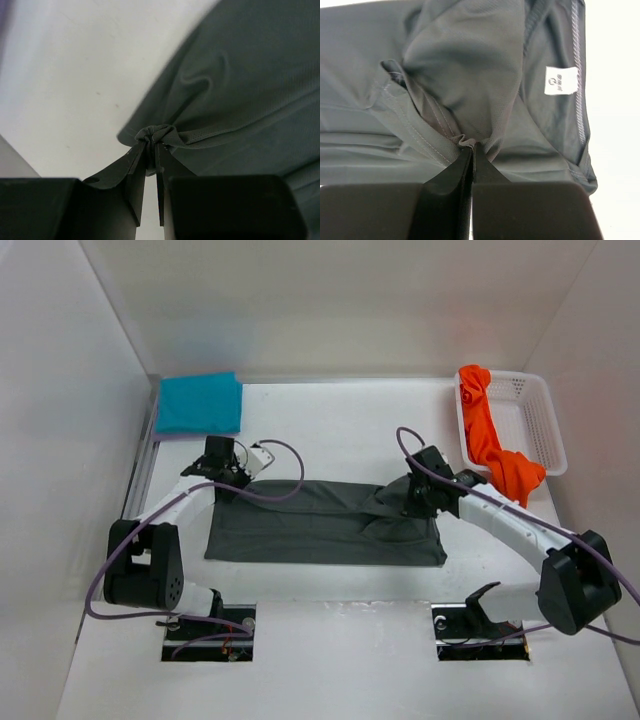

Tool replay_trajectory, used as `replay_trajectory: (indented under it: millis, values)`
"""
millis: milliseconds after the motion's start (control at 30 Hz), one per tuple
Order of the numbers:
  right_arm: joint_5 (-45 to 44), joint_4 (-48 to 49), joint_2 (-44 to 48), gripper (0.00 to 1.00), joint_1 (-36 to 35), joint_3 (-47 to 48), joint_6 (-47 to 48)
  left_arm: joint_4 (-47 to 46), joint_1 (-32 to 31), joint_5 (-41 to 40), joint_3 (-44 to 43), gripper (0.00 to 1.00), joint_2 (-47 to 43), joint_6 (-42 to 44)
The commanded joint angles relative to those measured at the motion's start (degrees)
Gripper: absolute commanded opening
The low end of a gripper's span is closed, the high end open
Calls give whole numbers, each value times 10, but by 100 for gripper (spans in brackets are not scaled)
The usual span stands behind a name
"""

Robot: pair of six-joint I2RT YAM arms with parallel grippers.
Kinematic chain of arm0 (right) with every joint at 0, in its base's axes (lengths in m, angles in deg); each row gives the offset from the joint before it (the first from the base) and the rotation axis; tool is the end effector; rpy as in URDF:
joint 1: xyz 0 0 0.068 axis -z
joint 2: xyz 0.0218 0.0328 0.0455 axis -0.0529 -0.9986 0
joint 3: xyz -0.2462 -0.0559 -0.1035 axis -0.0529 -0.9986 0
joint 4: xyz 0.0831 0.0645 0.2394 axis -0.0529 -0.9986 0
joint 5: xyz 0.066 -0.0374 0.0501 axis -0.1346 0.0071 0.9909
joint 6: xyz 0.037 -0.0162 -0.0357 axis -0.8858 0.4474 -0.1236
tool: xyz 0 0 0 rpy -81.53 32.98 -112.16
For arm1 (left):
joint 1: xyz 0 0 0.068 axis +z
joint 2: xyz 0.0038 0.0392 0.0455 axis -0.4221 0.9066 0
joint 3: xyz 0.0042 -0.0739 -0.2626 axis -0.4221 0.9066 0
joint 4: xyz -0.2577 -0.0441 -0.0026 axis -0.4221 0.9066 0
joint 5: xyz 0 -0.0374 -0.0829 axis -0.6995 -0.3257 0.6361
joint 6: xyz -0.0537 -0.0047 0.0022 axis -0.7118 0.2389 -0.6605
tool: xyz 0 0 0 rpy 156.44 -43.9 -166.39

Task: Fold and stack the t-shirts
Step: Grap the side of the flattened tshirt furthest away from the robot with both arms, then fold the other side of the tshirt into a rectangle

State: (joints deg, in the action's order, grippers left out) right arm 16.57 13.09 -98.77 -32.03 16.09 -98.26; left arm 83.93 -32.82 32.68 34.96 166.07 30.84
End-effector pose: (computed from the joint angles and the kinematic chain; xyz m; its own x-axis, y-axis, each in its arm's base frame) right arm 0.2242 0.1194 0.2245 -0.8719 0.2218 -0.4366 0.1415 0.9676 0.2091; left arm 0.2807 -0.0397 0.1977 -0.5155 0.7249 -0.4570 0.6381 0.6807 0.3599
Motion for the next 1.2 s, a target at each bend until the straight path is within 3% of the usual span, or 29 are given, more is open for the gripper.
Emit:
replay_trajectory:
  millis: [0, 467, 667, 833, 967, 1167]
  values:
    - [-2, 33, 22, 0, -5, -16, -16, -8, 3, 4, 25, 11, -25, 60]
    - [10, 67, -9, 0, -23, -30, -24, 21, 15, -3, 7, 12, -46, 124]
    - [12, 70, -8, 1, -23, -36, -24, 178, 5, 13, 18, 26, -48, 165]
    - [15, 70, -8, 2, -23, -44, -24, 285, 38, 60, -52, 40, -49, 201]
    - [15, 70, -11, 2, -23, -46, -21, 270, 49, 88, -95, 45, -36, 191]
    - [15, 70, -3, 3, -23, -53, -24, 240, 33, 75, -82, 54, -24, 181]
